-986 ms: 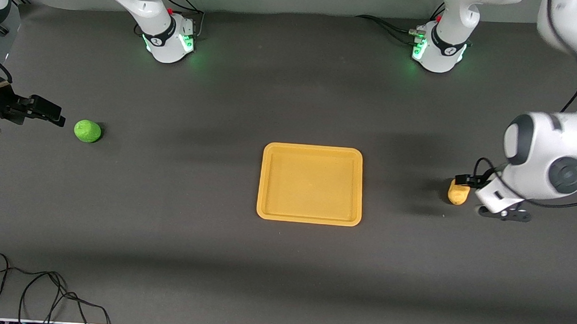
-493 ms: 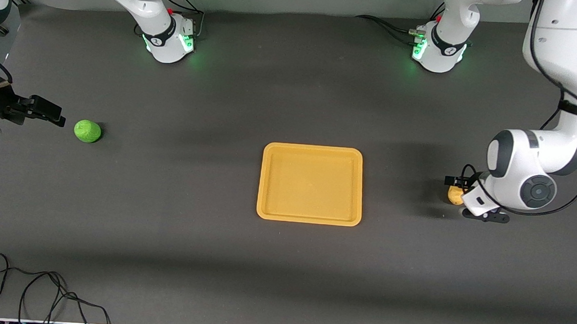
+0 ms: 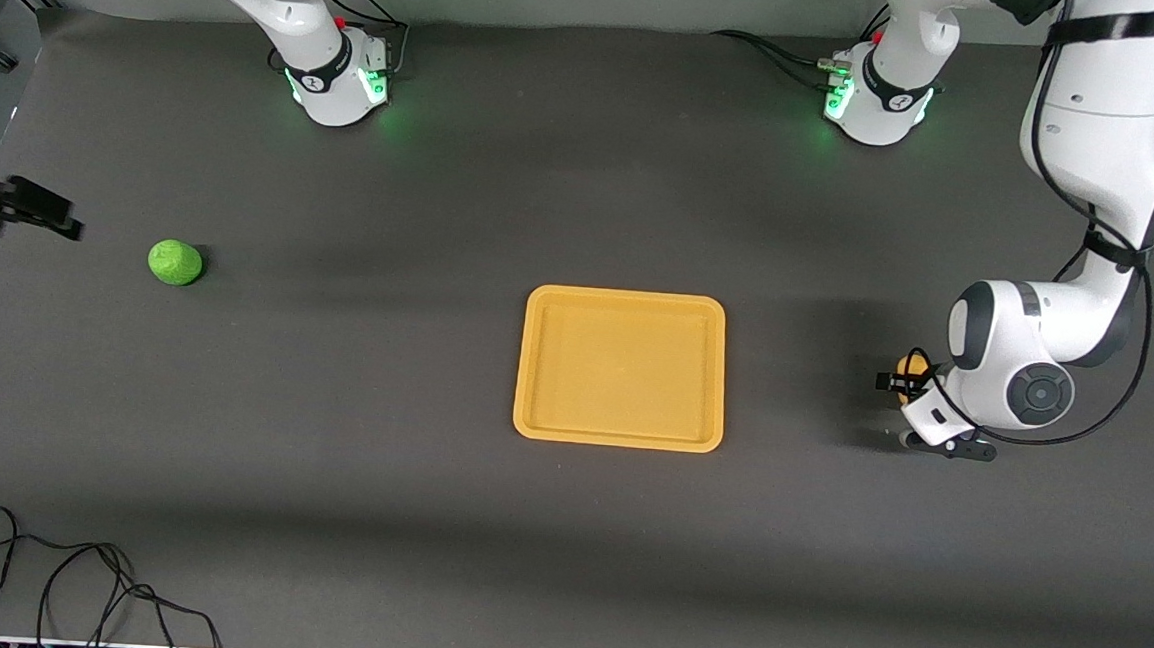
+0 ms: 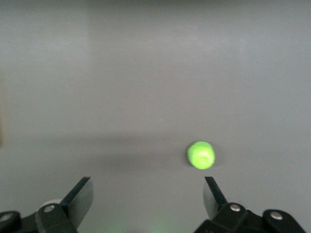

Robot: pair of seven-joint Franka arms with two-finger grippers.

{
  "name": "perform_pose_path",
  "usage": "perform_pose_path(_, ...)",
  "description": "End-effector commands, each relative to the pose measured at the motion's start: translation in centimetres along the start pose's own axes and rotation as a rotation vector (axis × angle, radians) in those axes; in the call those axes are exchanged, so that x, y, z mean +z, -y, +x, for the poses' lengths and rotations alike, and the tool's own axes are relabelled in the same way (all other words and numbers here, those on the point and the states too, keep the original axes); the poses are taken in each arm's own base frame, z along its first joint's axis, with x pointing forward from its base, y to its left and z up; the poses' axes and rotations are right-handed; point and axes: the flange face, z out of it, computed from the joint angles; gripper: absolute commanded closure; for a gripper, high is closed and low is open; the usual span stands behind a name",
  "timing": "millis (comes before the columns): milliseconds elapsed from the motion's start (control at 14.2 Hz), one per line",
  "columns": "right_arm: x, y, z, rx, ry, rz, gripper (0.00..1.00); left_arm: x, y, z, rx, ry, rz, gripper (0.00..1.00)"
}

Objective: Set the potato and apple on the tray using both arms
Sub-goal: 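Close the left gripper on the potato and lift it, then carry the potato over the tray while the right gripper reaches the apple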

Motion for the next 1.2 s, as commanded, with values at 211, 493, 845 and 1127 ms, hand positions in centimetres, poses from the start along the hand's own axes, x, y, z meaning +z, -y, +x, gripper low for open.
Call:
perform_pose_path(211, 3.5, -9.6, -9.5, -0.02, -0.058, 0.027, 0.0, -11.3, -10.4, 0.2, -0.132, 0.017, -0.054, 1.0)
perform_pose_path(493, 7.3, -10.4, -12.2, -0.001, -0.061, 0.046, 0.0, -12.1, -21.4, 2.2, -0.279, -0.033, -0.14, 1.0)
perform_pose_path(845, 14.3, -9.1, -12.1, -0.014, -0.071, 0.039, 0.0, -3.8, -32.9, 2.1, -0.235, -0.06, -0.103, 1.0)
perform_pose_path(1127, 21.6, -10.1, -10.8, -0.016, -0.068, -0.005, 0.0, -3.5, -33.4, 1.7, -0.231, -0.047, -0.092, 0.92)
